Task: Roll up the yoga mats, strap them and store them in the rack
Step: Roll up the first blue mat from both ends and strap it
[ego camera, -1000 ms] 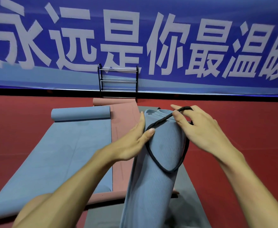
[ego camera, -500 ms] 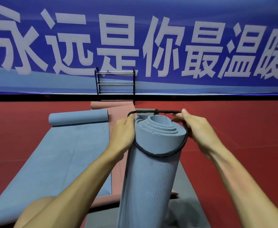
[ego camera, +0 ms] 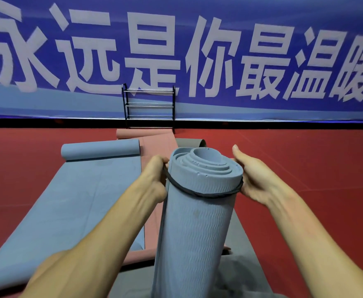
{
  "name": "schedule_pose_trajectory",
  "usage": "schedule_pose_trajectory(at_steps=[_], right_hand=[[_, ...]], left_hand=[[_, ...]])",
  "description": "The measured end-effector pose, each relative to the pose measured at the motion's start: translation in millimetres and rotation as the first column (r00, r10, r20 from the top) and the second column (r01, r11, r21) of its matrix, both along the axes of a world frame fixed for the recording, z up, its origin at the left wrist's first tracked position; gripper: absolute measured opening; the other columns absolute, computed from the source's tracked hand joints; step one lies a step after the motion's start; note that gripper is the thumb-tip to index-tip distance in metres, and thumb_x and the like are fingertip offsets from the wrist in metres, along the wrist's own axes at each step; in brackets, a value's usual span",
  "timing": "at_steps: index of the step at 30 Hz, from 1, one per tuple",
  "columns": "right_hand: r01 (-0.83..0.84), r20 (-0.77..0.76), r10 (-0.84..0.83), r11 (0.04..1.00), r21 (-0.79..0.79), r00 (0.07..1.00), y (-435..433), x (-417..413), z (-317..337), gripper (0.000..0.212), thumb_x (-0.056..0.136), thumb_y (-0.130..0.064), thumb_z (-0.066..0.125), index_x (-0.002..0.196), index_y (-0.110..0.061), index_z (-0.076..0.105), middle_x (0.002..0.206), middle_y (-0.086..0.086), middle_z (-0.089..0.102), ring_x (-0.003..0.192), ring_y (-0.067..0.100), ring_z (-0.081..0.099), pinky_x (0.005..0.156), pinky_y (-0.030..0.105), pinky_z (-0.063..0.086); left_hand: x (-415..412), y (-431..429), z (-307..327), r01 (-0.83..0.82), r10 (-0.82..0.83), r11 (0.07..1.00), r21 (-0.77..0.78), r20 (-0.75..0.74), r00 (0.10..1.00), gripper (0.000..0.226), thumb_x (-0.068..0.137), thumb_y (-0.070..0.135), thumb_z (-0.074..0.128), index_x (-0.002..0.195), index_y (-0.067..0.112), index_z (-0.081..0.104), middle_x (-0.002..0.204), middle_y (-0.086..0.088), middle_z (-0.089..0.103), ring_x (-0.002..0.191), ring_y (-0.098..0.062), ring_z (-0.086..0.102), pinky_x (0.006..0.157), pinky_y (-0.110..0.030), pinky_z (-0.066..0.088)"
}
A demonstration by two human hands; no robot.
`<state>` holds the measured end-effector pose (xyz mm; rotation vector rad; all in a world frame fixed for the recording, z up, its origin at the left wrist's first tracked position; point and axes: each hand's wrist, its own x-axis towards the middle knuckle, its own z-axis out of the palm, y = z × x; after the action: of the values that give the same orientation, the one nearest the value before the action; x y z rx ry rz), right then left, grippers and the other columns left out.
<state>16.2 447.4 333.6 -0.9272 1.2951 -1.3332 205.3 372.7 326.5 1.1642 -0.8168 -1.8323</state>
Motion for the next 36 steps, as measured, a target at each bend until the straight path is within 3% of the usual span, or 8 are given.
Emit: schedule_pose_trajectory(at_steps=[7,12,15,20,24,28,32,36], right_hand=[[-0.186,-0.211,0.154,0.972,-0.142,0.965,9.8,-0.9,-4.9,0.086,0.067,-0.082,0.047,0.119,-0.017,0.069,0.126,0.003,0.065,0.122,0.019,0.056,0.1,0.031,0.043],[-0.261,-0.326,0.189,0.945,-0.195,0.926,8.2,1.7,-10.9,0.105,0.044,-0.091,0.059,0.126,-0.024,0.061,0.127,-0.01,0.064,0.123,0.004,0.054,0.096,0.025,0.042],[-0.342,-0.408,0.225,0.908,-0.241,0.885,9.1,-2.8,-11.4,0.11,0.05,-0.089,0.057,0.138,-0.023,0.05,0.137,-0.007,0.057,0.129,0.008,0.049,0.102,0.027,0.043],[-0.297,-0.485,0.17,0.934,-0.199,0.858,9.6,-13.8,-21.9,0.118,0.046,-0.088,0.063,0.142,-0.022,0.042,0.137,-0.008,0.057,0.129,0.01,0.05,0.108,0.038,0.04],[-0.142,-0.494,-0.017,0.949,-0.282,0.869,9.1,-17.2,-27.7,0.101,0.038,-0.094,0.058,0.117,-0.031,0.057,0.115,-0.024,0.066,0.113,-0.004,0.057,0.086,0.008,0.043],[-0.109,-0.489,-0.061,0.944,-0.313,0.87,5.4,-10.2,-38.0,0.118,0.036,-0.089,0.067,0.133,-0.027,0.043,0.127,-0.016,0.058,0.113,-0.01,0.055,0.084,0.009,0.045],[-0.16,-0.543,-0.009,0.951,-0.263,0.839,4.9,-0.1,-43.5,0.123,0.034,-0.087,0.069,0.137,-0.033,0.027,0.131,-0.023,0.046,0.114,-0.021,0.045,0.09,0.007,0.043],[-0.199,-0.563,0.047,0.957,-0.211,0.825,3.1,9.4,-50.8,0.124,0.032,-0.089,0.067,0.134,-0.029,0.028,0.13,-0.019,0.047,0.112,-0.022,0.044,0.087,0.004,0.042]], left_hand=[[-5.1,0.0,-3.2,-0.127,0.142,0.931,-0.343,0.019,0.99,0.018,0.077,0.004,0.048,0.084,0.006,0.065,0.085,-0.009,0.066,0.071,-0.023,0.055,0.063,-0.029,0.045],[-15.6,12.5,-5.6,-0.112,0.166,0.796,-0.595,0.036,0.985,0.028,0.093,0.017,0.046,0.098,0.018,0.073,0.105,0.002,0.072,0.103,-0.019,0.065,0.091,-0.035,0.05],[-13.8,15.5,-12.7,0.076,0.013,0.695,-0.715,0.118,0.993,0.043,0.099,0.051,0.033,0.105,0.027,0.068,0.11,0.008,0.07,0.108,-0.01,0.062,0.096,-0.03,0.045],[2.7,15.0,-20.7,0.439,-0.193,0.495,-0.75,0.398,0.897,0.082,0.068,0.089,0.036,0.127,0.034,0.05,0.121,0.025,0.059,0.114,0.01,0.053,0.095,-0.012,0.041],[10.4,19.4,-22.7,0.597,-0.306,0.472,-0.649,0.515,0.801,0.056,0.072,0.07,0.058,0.115,0.037,0.044,0.111,0.026,0.057,0.093,0.019,0.057,0.075,-0.002,0.043],[13.3,10.8,-28.6,0.639,-0.34,0.493,-0.59,0.546,0.766,0.02,0.09,0.026,0.058,0.106,0.035,0.048,0.102,0.018,0.061,0.08,0.016,0.061,0.068,-0.004,0.045],[25.7,-1.5,-23.3,0.644,-0.347,0.491,-0.586,0.547,0.762,0.049,0.067,0.053,0.071,0.106,0.028,0.059,0.098,0.022,0.071,0.092,0.008,0.064,0.074,-0.006,0.046],[30.1,-10.4,-33.7,0.474,-0.264,0.586,-0.657,0.398,0.878,0.086,0.048,0.075,0.076,0.112,0.021,0.061,0.106,0.011,0.071,0.101,-0.006,0.064,0.086,-0.021,0.049]])
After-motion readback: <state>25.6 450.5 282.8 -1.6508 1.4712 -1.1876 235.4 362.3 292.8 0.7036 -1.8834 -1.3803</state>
